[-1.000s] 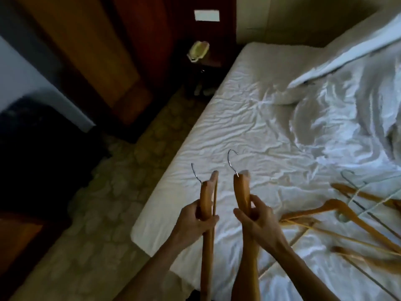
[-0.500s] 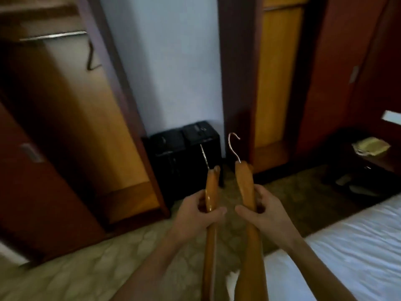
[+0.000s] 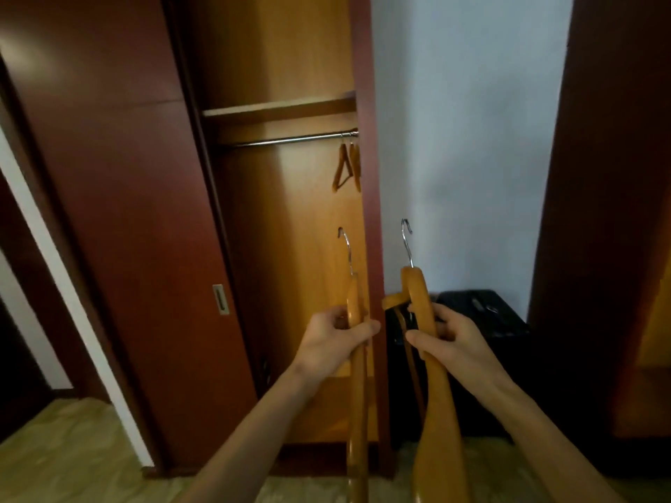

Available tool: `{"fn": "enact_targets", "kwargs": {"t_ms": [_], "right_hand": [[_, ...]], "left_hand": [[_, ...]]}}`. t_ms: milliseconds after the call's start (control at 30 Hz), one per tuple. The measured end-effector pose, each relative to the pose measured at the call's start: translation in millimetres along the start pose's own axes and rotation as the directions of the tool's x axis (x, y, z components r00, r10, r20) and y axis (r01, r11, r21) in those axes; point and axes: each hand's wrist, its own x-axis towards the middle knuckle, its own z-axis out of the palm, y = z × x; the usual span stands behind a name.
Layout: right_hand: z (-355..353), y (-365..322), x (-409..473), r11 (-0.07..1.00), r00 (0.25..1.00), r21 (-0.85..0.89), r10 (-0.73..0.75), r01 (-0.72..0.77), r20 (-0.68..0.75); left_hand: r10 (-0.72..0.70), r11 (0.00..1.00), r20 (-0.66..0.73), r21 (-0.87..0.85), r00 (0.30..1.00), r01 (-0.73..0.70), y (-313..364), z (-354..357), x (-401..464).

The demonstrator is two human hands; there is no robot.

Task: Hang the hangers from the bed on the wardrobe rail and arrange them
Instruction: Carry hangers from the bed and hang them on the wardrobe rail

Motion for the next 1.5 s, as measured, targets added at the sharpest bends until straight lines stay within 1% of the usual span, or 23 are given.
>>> {"fn": "enact_targets", "kwargs": {"t_ms": [167,233,367,533,700,833,1033,1200,1333,1500], "right_hand": [[42.7,11.4,99.2,1.0,0.998,0.021,-0.019,0.018,0.064],[57.3,19.7,144.6,1.0,0.997,0.019,-0.019,0.018,0.081],[82.7,39.5,250.3,0.999,0.993,0.019,-0.04,0.038,0.109],[116.2,41.4,389.1,0.997,0.989,0.054,-0.058,0.051,0.133],[139.2,41.9,493.9,0.996,0.986,0.018,-0.086,0.084,0.146],[156.4,41.4,563.8,0.995,0.99,0.025,-0.102,0.1,0.102],[181.3,35.3,672.1,0.99,0.989,0.038,-0.135,0.138,-0.064],[191.2,16.8,762.5,0.972,0.956,0.01,-0.228,0.234,-0.182],[189.6,4.7,823.5,0.961,0.925,-0.017,-0.271,0.276,-0.265],[174.3,-8.7,868.4,0.951,0.897,-0.06,-0.306,0.303,-0.318]], "left_hand": [[-0.053,0.998,-0.128,-0.025,0.99,0.05,-23.9,-52.9,98.6],[-0.063,0.998,-0.154,-0.019,0.986,0.06,-35.8,-68.8,142.9],[-0.034,0.999,-0.146,0.02,0.989,0.037,-58.9,-98.8,231.0],[-0.008,0.996,-0.131,0.086,0.991,0.019,-69.1,-144.8,343.7],[0.029,0.994,-0.159,0.11,0.987,-0.011,-74.0,-181.5,444.0],[0.058,0.993,-0.126,0.113,0.99,-0.043,-78.5,-199.2,519.5],[0.112,0.992,-0.113,0.071,0.987,-0.104,-71.2,-232.4,637.6],[0.161,0.987,-0.042,0.025,0.986,-0.16,-61.1,-262.1,738.8],[0.224,0.975,0.021,-0.013,0.974,-0.224,-46.7,-273.3,809.5],[0.28,0.96,0.103,-0.051,0.954,-0.276,-26.2,-266.5,871.6]]}}
